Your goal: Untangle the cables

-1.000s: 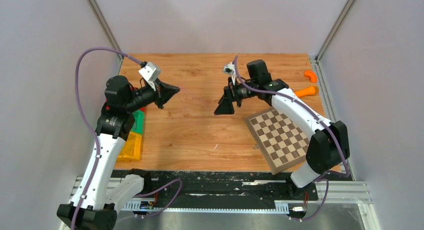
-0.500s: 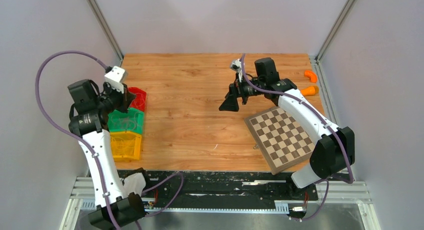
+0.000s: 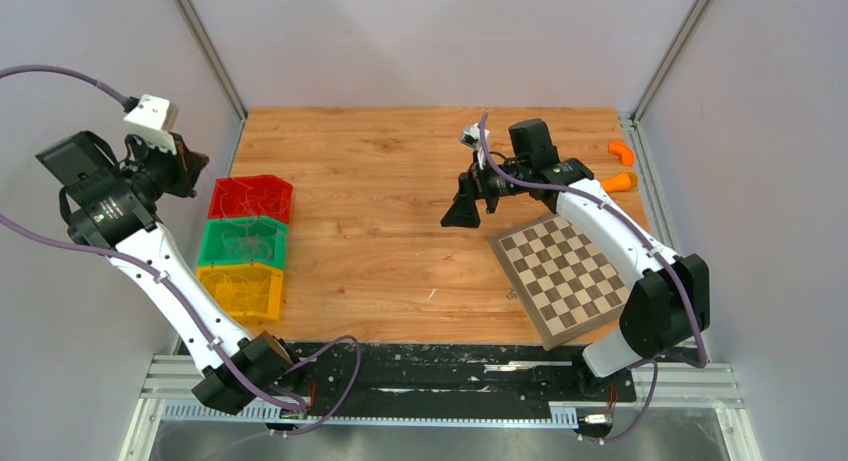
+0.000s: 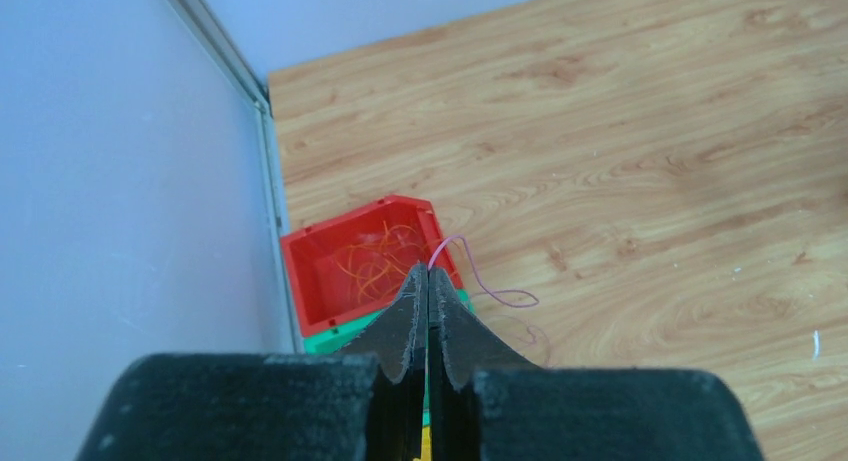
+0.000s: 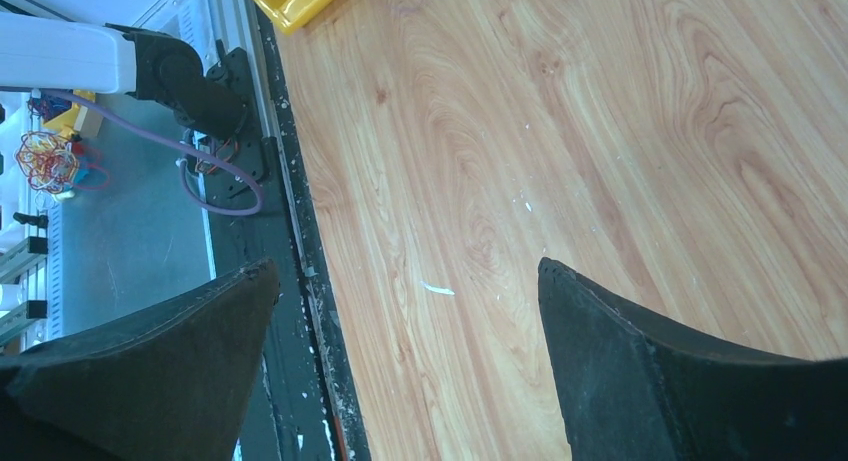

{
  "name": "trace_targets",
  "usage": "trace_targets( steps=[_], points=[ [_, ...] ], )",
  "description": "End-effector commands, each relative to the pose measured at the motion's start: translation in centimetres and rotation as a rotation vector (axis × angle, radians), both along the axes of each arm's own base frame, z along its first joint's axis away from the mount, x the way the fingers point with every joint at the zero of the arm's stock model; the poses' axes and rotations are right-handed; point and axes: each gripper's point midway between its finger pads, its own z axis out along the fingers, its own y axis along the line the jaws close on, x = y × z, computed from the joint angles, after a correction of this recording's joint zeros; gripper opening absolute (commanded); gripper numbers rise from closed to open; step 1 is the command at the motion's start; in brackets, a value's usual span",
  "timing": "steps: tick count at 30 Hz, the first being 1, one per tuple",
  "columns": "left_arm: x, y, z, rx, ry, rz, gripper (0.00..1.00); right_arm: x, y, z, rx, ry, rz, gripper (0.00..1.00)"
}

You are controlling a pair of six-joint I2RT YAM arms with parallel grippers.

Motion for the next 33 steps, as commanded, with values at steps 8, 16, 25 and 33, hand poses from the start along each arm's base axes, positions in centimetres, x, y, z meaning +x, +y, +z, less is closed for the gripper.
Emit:
trace_targets(
  steps=[8, 16, 25, 33],
  points=[
    [-1.0, 0.9, 10.0, 0.042, -0.161, 0.159, 0.0, -0.7, -0.3, 0.7, -0.008, -0.036, 0.026, 1.0],
    [-1.1, 2.6, 13.0, 0.082, -0.202, 0.263, 0.0, -0.7, -0.3, 0.9, -0.011, -0.033, 0.025, 1.0],
    [-1.8, 5.4, 14.6, 0.193, -0.226, 0.4, 0.0, -0.8, -0.4, 0.4, -0.031, -0.015, 0.04, 1.0],
    [-2.2, 6.8, 12.2, 0.258, -0.168, 0.442, 0.0, -0.7, -0.1, -0.2, -0.04, 0.017, 0.06, 1.0]
  ],
)
